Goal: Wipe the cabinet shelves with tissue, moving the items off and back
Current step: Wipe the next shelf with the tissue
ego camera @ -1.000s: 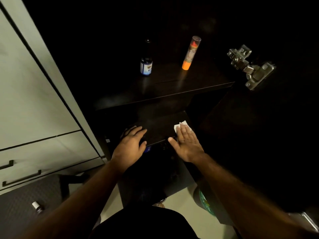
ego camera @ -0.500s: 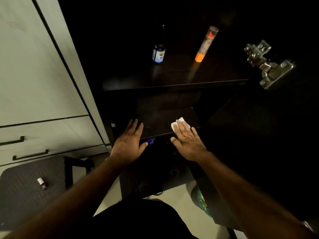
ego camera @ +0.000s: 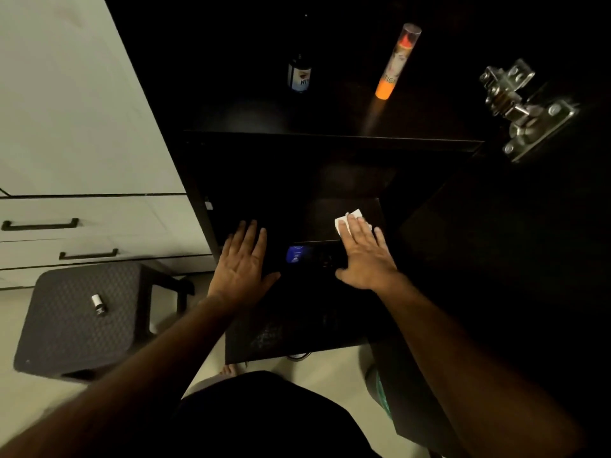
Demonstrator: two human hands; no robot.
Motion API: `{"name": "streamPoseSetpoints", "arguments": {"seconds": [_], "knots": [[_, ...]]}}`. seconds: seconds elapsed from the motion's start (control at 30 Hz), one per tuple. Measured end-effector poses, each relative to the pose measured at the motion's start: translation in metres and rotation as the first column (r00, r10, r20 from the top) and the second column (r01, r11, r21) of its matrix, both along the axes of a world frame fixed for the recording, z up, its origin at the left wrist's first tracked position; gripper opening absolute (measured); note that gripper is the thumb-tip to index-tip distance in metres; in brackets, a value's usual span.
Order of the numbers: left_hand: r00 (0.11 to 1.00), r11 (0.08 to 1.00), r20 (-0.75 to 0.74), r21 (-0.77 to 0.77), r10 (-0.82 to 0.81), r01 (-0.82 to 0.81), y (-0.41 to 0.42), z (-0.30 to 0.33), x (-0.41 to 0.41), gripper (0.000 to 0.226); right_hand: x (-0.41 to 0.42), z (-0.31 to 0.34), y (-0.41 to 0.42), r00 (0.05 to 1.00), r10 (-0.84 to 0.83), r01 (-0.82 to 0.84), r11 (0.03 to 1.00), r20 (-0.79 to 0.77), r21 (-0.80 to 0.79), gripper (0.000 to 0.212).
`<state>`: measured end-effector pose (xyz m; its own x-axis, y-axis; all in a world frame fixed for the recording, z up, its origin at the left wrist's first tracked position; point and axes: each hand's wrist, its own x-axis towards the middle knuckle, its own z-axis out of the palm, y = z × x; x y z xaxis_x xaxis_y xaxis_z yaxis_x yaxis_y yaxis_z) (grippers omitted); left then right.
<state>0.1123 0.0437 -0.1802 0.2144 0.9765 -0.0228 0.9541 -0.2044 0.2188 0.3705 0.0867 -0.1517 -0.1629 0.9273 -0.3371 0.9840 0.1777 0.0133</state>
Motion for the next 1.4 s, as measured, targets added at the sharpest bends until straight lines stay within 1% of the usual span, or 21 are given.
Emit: {"name": "streamPoseSetpoints", "arguments": {"seconds": [0.07, 0.13, 0.2, 0.27, 0.33, 0.4, 0.47, 0.57, 0.63, 0.73, 0.83, 0.9, 0.97, 1.07, 1.13, 1.2, 1.27, 1.33, 1.4], "knots": [[1.0, 1.0, -0.016, -0.001, 0.01, -0.01, -0.008, -0.002, -0.002, 0.093, -0.015, 0.001, 0.019, 1.0, -0.024, 0.024, 0.999, 0.018, -0.021, 0.117], [0.999, 1.0, -0.041, -0.007, 0.014, -0.015, -0.015, -0.003, -0.003, 0.092, -0.044, -0.003, 0.023, 0.999, 0.006, -0.006, 1.0, -0.033, 0.002, 0.12], [0.999, 1.0, -0.05, -0.011, 0.017, -0.018, -0.021, -0.003, -0.003, 0.092, -0.067, -0.005, 0.007, 0.993, 0.085, -0.082, 0.996, -0.087, 0.042, 0.12], [0.999, 1.0, -0.045, -0.01, 0.021, -0.022, -0.023, -0.003, -0.004, 0.092, -0.068, -0.006, -0.014, 0.981, 0.164, -0.158, 0.986, -0.107, 0.058, 0.118], [0.999, 1.0, -0.033, -0.008, 0.02, -0.021, -0.023, -0.002, -0.007, 0.091, -0.049, -0.007, -0.026, 0.981, 0.17, -0.165, 0.984, -0.091, 0.065, 0.114], [1.0, 1.0, -0.022, 0.002, 0.012, -0.012, -0.022, 0.0, -0.01, 0.091, -0.026, -0.002, -0.02, 0.995, 0.086, -0.085, 0.996, -0.048, 0.023, 0.11], [1.0, 1.0, -0.022, 0.012, -0.008, 0.008, -0.022, 0.003, -0.01, 0.091, -0.011, 0.007, 0.002, 0.998, -0.052, 0.05, 0.998, -0.038, -0.049, 0.104], [0.998, 0.999, -0.034, 0.004, -0.046, 0.046, -0.025, 0.007, -0.015, 0.089, -0.03, 0.015, 0.036, 0.946, -0.287, 0.262, 0.951, -0.152, -0.163, 0.088], [0.997, 0.998, -0.031, 0.003, -0.064, 0.064, -0.029, 0.009, -0.021, 0.088, -0.054, 0.012, 0.046, 0.915, -0.365, 0.34, 0.927, -0.173, -0.156, 0.083], [0.994, 0.995, -0.055, -0.046, -0.09, 0.088, -0.036, 0.014, -0.034, 0.086, -0.092, 0.01, 0.047, 0.892, -0.423, 0.408, 0.905, -0.156, -0.12, 0.082], [0.989, 0.99, -0.069, -0.06, -0.131, 0.127, -0.041, 0.014, -0.048, 0.087, -0.125, 0.011, 0.042, 0.897, -0.41, 0.392, 0.911, -0.164, -0.13, 0.082], [0.981, 0.983, -0.062, -0.034, -0.183, 0.181, -0.044, 0.008, -0.058, 0.091, -0.146, 0.009, 0.035, 0.92, -0.351, 0.333, 0.934, -0.172, -0.127, 0.081], [0.979, 0.979, -0.039, -0.044, -0.202, 0.2, -0.046, 0.006, -0.065, 0.094, -0.156, 0.009, 0.025, 0.948, -0.262, 0.244, 0.963, -0.18, -0.115, 0.078], [0.971, 0.97, -0.007, -0.04, -0.239, 0.239, -0.049, 0.005, -0.073, 0.089, -0.149, 0.008, 0.003, 0.972, -0.14, 0.123, 0.988, -0.19, -0.096, 0.074], [0.973, 0.972, 0.031, -0.04, -0.231, 0.232, -0.05, 0.001, -0.079, 0.085, -0.129, 0.007, -0.013, 0.982, -0.102, 0.09, 0.992, -0.161, -0.085, 0.072], [0.977, 0.977, 0.05, -0.023, -0.209, 0.211, -0.051, 0.001, -0.085, 0.085, -0.105, 0.008, -0.018, 0.986, -0.124, 0.116, 0.99, -0.109, -0.076, 0.071], [0.978, 0.978, 0.055, -0.05, -0.2, 0.203, -0.051, 0.002, -0.09, 0.087, -0.093, 0.013, -0.006, 0.975, -0.21, 0.202, 0.975, -0.077, -0.097, 0.072], [0.981, 0.98, 0.046, -0.05, -0.189, 0.192, -0.053, 0.001, -0.092, 0.088, -0.101, 0.015, 0.012, 0.954, -0.287, 0.275, 0.952, -0.084, -0.135, 0.075], [0.984, 0.983, 0.027, -0.057, -0.176, 0.177, -0.054, 0.002, -0.092, 0.088, -0.123, 0.014, 0.018, 0.955, -0.272, 0.253, 0.955, -0.117, -0.152, 0.078]]}}
